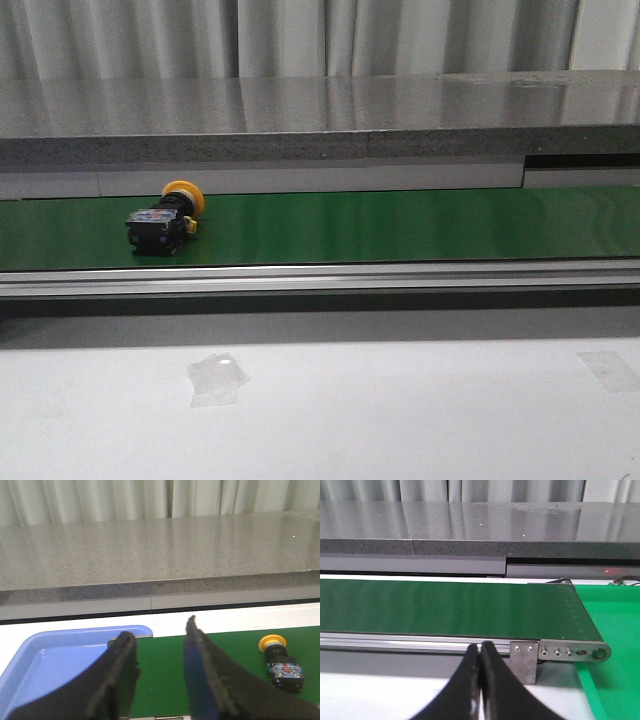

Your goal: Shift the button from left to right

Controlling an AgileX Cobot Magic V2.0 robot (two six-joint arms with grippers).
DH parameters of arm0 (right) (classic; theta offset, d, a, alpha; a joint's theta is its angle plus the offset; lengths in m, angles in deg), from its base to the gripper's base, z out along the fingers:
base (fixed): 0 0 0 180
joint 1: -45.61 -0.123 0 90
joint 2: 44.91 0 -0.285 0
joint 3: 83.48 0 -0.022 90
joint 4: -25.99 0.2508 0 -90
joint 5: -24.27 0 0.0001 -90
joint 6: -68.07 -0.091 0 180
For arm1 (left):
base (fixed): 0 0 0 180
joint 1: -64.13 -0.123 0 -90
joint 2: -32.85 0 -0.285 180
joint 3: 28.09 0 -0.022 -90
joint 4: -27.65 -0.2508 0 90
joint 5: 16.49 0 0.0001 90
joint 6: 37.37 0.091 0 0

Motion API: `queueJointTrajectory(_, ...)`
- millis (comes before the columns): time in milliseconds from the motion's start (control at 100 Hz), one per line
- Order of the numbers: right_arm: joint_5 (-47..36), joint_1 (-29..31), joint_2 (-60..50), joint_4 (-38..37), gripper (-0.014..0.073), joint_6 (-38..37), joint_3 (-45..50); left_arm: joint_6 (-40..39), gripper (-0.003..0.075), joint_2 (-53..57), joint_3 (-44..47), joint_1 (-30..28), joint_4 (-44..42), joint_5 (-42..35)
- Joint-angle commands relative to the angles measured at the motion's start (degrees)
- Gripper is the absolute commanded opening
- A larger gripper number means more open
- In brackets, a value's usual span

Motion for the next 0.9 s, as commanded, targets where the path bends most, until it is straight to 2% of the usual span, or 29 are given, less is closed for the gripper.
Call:
queueJointTrajectory(0,-4.8,0.07,-1.11,-0.46,-0.0068,0.35,-0.89,0.03,0.0027,-0.3,-1.64,0.47,0.6,-5.24)
queueJointTrajectory(30,-4.8,0.07,-1.11,-0.46,-0.0068,0.35,-0.89,0.03,-0.0021,-0.3,-1.64,0.47,0.6,-5.24)
queueJointTrajectory(570,-7.78,0.07,-1.11,1.52,-0.0068,0.35,-2.63,0.03,-0.002,-0.3,-1.64,0.47,0.5,-5.24)
queueJointTrajectory(710,-5.33,0.07,0.16,3.33,-0.0068,0.35,-6.95,0.03,-0.002,-0.3,-1.64,0.47,0.5,-5.24)
queueJointTrajectory(890,3.28,0.07,7.12,4.14,-0.0068,0.35,-15.97,0.03,-0.002,-0.3,-1.64,0.47,0.5,-5.24)
